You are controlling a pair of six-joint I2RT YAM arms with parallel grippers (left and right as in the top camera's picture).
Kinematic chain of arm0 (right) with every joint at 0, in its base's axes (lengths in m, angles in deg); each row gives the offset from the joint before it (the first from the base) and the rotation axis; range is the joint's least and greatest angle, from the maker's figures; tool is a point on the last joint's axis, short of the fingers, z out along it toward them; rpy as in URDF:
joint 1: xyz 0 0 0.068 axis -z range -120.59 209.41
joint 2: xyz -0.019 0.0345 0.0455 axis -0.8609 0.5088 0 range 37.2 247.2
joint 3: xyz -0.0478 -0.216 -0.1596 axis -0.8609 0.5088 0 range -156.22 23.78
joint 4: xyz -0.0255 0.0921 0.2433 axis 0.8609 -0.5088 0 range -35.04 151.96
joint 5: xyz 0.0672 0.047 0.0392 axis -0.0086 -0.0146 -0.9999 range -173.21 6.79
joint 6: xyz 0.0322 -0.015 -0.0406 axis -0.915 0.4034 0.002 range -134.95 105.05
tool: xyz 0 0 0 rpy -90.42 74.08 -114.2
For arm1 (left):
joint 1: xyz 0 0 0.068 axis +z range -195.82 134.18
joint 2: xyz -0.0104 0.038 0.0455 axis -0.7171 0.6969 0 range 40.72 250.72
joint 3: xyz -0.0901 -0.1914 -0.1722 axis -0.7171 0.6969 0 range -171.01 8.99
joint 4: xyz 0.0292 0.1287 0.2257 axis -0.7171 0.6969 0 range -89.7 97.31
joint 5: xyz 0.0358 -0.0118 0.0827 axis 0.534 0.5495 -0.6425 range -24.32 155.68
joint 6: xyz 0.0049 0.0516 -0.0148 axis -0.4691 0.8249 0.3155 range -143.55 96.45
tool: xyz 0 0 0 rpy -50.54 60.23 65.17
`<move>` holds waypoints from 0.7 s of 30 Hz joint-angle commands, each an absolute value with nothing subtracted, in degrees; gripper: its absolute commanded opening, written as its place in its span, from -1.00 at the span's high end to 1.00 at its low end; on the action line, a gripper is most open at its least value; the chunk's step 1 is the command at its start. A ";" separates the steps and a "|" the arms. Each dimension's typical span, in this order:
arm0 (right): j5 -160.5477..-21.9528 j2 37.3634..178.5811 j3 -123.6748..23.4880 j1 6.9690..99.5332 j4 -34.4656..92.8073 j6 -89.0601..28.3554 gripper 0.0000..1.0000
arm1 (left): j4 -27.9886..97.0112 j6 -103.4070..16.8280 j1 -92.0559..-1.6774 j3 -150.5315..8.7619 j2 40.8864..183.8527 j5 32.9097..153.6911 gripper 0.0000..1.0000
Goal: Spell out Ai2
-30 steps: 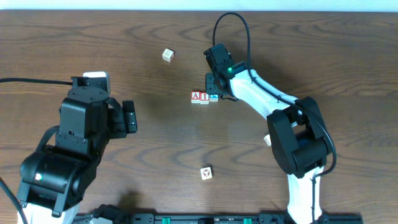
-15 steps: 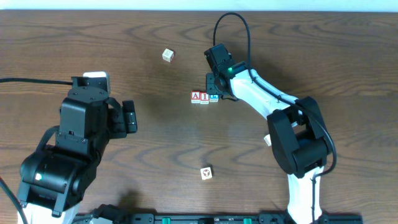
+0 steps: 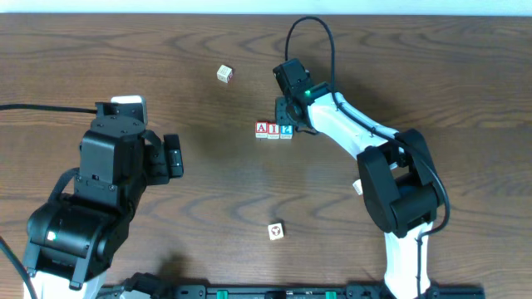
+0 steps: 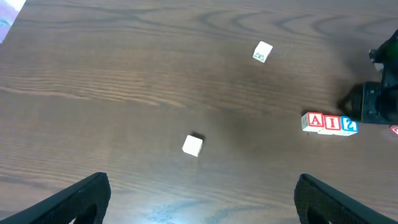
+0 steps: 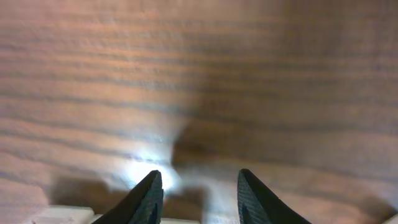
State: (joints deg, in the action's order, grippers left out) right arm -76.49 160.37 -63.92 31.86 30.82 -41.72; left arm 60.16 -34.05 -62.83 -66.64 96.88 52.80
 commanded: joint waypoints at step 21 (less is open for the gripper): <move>-68.68 148.33 -64.46 35.34 18.01 -42.16 0.11 | 60.34 -34.08 -62.70 -67.34 96.97 51.77 -0.91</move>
State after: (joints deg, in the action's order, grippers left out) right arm -68.14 148.70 -64.07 36.00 19.70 -41.46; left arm 60.25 -34.05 -62.83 -66.64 96.88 52.80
